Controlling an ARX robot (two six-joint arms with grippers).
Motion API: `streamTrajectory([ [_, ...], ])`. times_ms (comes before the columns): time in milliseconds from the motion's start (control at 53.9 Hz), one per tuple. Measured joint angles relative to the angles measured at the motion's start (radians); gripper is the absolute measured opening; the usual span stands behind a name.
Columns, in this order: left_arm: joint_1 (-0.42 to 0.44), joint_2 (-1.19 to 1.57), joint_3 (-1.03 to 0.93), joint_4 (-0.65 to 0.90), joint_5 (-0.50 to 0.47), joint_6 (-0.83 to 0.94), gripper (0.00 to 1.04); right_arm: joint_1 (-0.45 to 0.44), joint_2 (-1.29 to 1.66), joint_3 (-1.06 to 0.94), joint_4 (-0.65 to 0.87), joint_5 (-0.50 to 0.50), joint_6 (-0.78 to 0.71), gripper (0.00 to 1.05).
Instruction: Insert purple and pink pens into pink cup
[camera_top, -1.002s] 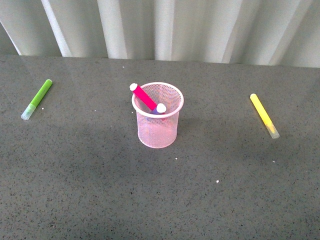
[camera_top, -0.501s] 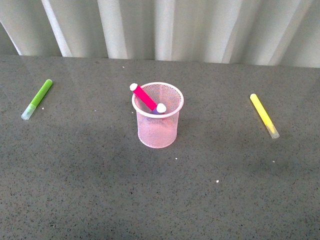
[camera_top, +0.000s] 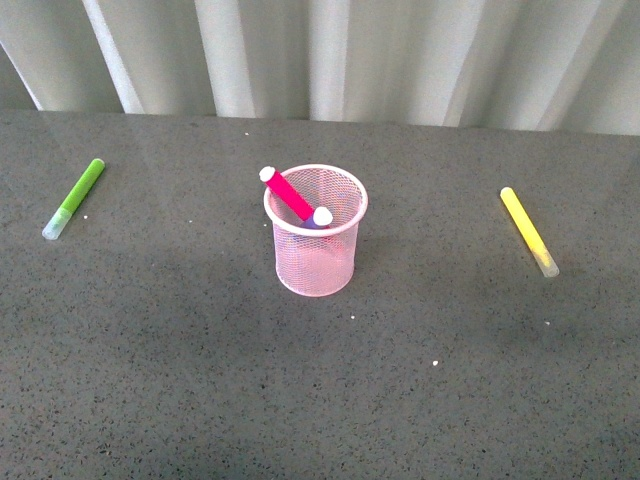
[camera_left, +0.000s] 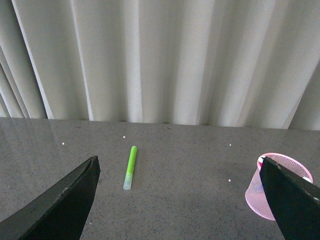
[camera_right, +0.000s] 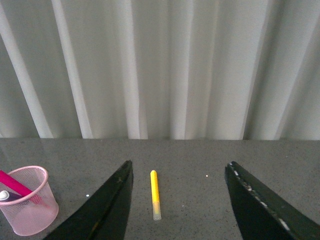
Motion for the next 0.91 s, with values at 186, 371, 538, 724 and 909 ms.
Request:
streamTrajectory([
  [186,0.0,0.0,0.0,0.0,0.0,0.0,0.98,0.0,0.0,0.0,0.0,0.0,0.0,0.91],
  [371,0.0,0.0,0.0,0.0,0.0,0.0,0.98,0.0,0.0,0.0,0.0,0.0,0.001,0.98],
  [538,0.0,0.0,0.0,0.0,0.0,0.0,0.98,0.0,0.0,0.0,0.0,0.0,0.001,0.98],
  [724,0.0,0.0,0.0,0.0,0.0,0.0,0.98,0.0,0.0,0.0,0.0,0.0,0.001,0.98],
  [909,0.0,0.0,0.0,0.0,0.0,0.0,0.98,0.0,0.0,0.0,0.0,0.0,0.001,0.98],
])
